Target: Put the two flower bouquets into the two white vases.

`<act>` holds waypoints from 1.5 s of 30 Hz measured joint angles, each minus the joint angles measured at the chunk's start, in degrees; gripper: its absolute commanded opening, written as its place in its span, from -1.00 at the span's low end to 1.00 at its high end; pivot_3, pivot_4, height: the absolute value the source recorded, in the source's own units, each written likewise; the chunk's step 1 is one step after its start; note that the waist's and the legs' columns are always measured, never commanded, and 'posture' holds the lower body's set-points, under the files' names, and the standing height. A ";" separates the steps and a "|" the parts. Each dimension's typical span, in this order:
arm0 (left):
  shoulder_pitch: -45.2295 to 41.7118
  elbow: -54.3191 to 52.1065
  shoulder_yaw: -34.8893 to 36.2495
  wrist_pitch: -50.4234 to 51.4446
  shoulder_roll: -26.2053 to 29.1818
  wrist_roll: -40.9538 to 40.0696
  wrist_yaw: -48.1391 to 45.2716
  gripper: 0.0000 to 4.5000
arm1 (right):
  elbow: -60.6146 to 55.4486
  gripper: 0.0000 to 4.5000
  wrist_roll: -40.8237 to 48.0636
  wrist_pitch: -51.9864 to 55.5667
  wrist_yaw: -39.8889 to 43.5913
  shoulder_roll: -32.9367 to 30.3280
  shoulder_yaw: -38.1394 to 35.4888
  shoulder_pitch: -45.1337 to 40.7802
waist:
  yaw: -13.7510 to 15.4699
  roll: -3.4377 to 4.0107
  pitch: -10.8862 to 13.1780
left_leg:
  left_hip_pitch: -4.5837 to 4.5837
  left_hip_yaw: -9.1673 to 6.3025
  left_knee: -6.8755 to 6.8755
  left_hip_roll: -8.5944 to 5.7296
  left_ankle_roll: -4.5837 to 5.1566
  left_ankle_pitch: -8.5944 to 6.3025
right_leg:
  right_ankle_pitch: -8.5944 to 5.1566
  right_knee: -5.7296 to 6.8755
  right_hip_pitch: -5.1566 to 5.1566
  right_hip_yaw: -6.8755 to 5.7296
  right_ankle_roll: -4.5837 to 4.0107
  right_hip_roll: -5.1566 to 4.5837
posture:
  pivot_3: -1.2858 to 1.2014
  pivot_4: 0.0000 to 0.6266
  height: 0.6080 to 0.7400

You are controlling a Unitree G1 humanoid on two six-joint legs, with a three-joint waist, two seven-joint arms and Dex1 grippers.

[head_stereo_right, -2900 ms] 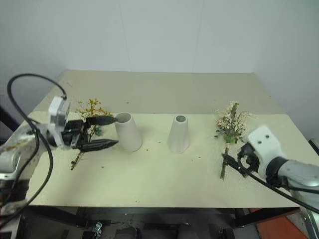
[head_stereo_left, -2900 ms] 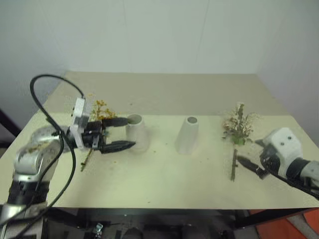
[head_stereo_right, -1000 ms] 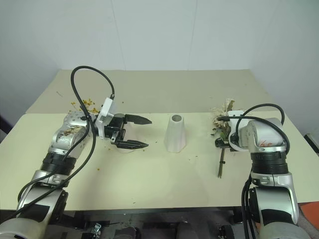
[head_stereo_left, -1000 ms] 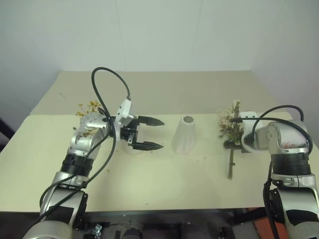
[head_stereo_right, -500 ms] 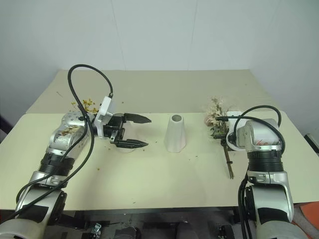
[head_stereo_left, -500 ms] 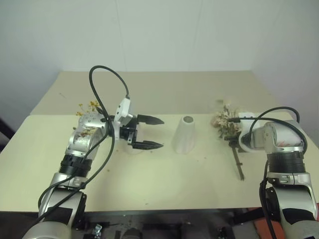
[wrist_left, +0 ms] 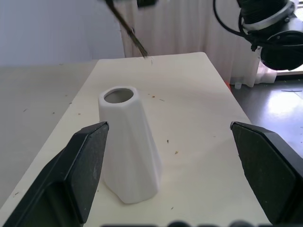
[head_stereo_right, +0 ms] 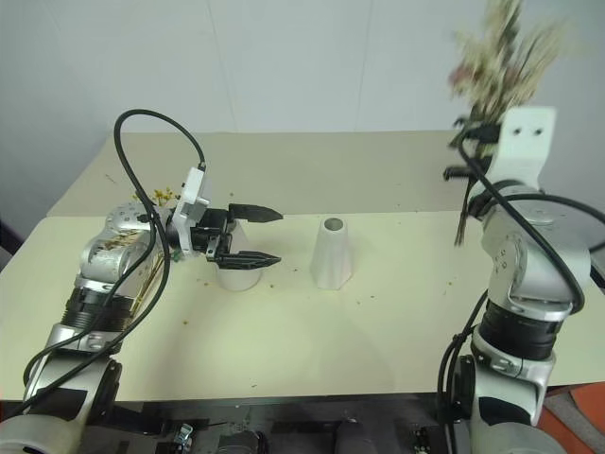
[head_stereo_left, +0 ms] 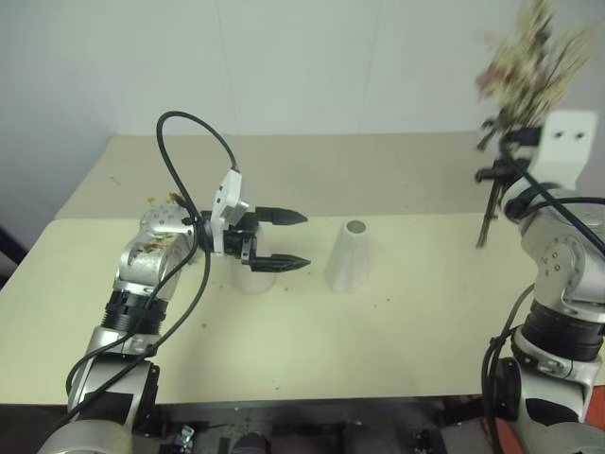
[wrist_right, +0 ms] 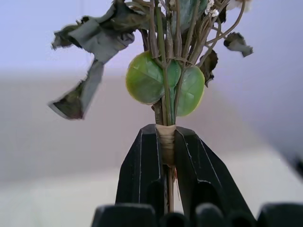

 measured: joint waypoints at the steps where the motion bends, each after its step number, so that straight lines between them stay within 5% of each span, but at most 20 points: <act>1: 0.09 -0.47 0.02 0.85 0.29 -0.05 0.41 1.00 | -1.14 -0.91 1.04 -1.43 -0.14 1.69 -1.30 -0.47 | -0.02 0.00 0.00 | 0.02 0.00 0.01 0.00 0.00 0.00 | 0.01 0.01 0.01 0.00 -0.01 0.00 | 0.03 -0.52 1.00; 6: 1.42 -2.09 0.13 3.67 0.90 -0.13 2.99 1.00 | -7.87 -0.91 9.87 -10.57 1.05 10.56 -6.54 -1.50 | -0.03 0.03 0.02 | 0.13 0.00 0.00 0.04 0.04 0.03 | 0.01 0.12 0.03 0.01 -0.01 0.05 | 0.03 -0.52 1.00; 12: 4.06 -4.59 0.91 5.93 2.48 -0.64 5.27 1.00 | -12.80 -0.91 17.42 -17.65 4.53 16.01 -1.74 3.61 | -0.76 0.04 0.02 | 0.15 0.00 0.00 0.03 0.04 0.03 | 0.15 0.13 0.05 0.03 -0.24 0.04 | 0.03 -0.52 1.00; 23: 7.06 -7.83 2.51 6.61 3.88 -1.99 7.29 1.00 | -10.00 -0.91 19.05 -25.11 7.73 18.16 11.06 8.10 | -1.04 0.06 0.04 | 0.17 0.00 0.00 0.03 0.04 0.03 | 0.10 0.11 0.06 0.03 -0.16 0.05 | 0.03 -0.52 1.00; 45: 8.41 -8.62 2.60 6.63 4.29 -2.15 8.02 1.00 | -4.17 -0.91 20.68 -27.03 6.62 18.98 13.76 10.43 | -1.04 0.07 0.04 | 0.14 0.00 -0.01 0.04 0.04 0.03 | 0.09 0.08 0.03 0.03 -0.14 0.06 | 0.03 -0.52 1.00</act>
